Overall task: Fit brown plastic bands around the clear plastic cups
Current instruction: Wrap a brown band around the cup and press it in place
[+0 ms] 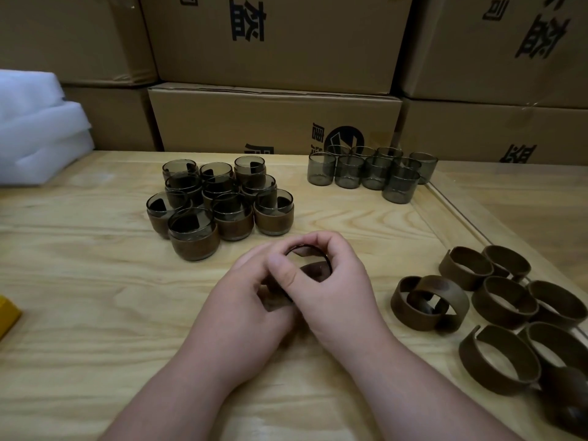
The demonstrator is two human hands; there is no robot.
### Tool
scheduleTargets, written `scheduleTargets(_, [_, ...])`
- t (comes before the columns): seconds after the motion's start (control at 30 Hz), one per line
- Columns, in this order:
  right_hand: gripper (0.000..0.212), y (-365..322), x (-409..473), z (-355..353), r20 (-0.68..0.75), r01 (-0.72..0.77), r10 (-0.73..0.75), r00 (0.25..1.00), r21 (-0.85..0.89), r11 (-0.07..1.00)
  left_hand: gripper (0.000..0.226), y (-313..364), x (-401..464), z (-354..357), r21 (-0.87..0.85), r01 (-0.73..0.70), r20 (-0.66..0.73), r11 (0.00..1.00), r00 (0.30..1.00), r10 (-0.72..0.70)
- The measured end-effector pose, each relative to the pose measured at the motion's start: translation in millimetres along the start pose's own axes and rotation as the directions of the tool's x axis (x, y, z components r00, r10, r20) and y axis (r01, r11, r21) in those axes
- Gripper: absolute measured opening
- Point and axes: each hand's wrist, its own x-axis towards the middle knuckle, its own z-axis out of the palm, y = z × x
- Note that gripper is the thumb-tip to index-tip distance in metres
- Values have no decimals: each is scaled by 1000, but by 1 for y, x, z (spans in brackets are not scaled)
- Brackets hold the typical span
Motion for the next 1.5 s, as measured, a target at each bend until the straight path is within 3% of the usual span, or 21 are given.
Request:
scheduleTargets(0.13, [68,1,-1,2,56,38,-36,998,-36,999,74,0,0,-3,-109,64,4,992,998,-64])
scheduleTargets(0.33, [60,1,-1,0,121,64,-66,991,21,998,72,-2,2,-2,-253,122,-18,960,991,-131])
scheduleTargets(0.57, [52,-1,-1,-3,111,53,-72,991,165,985,71,1,5,-2,-495,170,-90,852,965,-245])
scheduleTargets(0.7, [50,-3,-2,-5,62,89,-102,993,186,978,51,0,6,-9,-650,154,-67,744,964,-258])
scheduleTargets(0.77, [52,-3,-3,-5,49,109,-120,992,187,976,57,-1,5,-9,-700,181,-29,691,959,-280])
scheduleTargets(0.9, [61,-4,-7,-5,54,183,-192,980,148,972,67,1,2,-6,-643,259,69,720,957,-283])
scheduleTargets(1.0, [64,-2,-9,-7,103,216,-233,967,156,964,61,1,0,-3,-596,269,154,756,963,-221])
scheduleTargets(1.17, [65,-2,-10,-8,212,195,-243,947,223,955,44,3,3,-4,-591,190,112,784,982,-154])
scheduleTargets(1.27, [66,0,-10,-6,197,189,-238,951,238,953,57,0,2,0,-537,173,123,826,984,-126])
scheduleTargets(1.37, [65,-1,-9,-8,201,185,-243,949,271,945,75,0,4,0,-513,223,75,829,974,-216])
scheduleTargets(1.5, [57,-1,-8,-9,223,182,-263,939,328,927,71,-4,6,-1,-499,221,32,838,971,-238])
